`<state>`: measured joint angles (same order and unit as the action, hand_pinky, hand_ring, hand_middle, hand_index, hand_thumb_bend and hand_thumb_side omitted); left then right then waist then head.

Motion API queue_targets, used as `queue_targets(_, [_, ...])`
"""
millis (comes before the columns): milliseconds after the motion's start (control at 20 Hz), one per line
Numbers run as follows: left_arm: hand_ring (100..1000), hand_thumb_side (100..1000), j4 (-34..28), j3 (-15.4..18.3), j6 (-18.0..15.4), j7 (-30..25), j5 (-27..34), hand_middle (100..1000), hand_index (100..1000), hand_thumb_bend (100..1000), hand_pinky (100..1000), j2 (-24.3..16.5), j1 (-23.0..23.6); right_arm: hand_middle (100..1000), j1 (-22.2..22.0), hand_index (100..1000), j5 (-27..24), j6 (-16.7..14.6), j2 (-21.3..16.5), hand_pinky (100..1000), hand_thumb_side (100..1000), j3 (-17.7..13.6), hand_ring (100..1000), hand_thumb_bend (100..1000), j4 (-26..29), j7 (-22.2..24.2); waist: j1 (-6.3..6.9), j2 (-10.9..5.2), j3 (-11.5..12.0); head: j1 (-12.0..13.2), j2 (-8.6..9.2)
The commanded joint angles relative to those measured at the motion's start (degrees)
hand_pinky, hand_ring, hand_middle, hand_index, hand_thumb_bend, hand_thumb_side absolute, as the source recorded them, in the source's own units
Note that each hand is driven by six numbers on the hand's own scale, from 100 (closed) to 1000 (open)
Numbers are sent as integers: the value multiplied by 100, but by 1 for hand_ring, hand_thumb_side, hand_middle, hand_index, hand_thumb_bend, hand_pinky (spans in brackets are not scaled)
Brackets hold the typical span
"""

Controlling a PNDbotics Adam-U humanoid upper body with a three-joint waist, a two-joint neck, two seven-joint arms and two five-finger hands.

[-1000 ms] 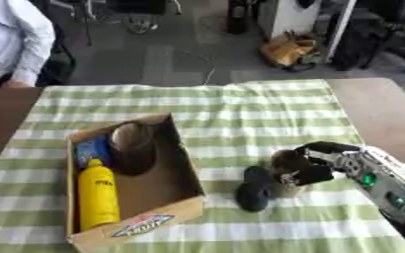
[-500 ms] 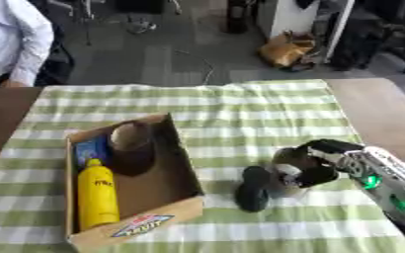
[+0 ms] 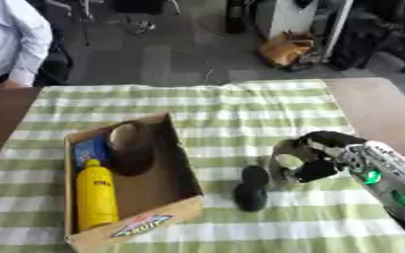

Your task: Pick up objects on the table and place them in the box.

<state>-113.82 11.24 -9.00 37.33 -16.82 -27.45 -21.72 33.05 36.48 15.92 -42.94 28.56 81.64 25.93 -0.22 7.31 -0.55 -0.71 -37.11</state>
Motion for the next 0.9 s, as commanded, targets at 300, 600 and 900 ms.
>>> queue_targets(300, [967,982,-77,68,14,-1,23,896,1000,100,899,-122,-83,534,250,656,17,121,-354,210,701,-194,477,100,347,-105,-14,-64,-31,-4,22])
queue_targets(600, [967,982,-77,59,10,-8,19,896,1000,100,899,-133,-93,527,456,653,18,203,-508,200,715,-267,467,100,642,-58,-30,-72,-36,21,29])
queue_targets(900, [966,981,-77,53,6,-13,24,896,1000,100,899,-146,-103,524,737,650,19,261,-603,188,735,-301,456,100,1049,79,-51,-84,-10,42,48])
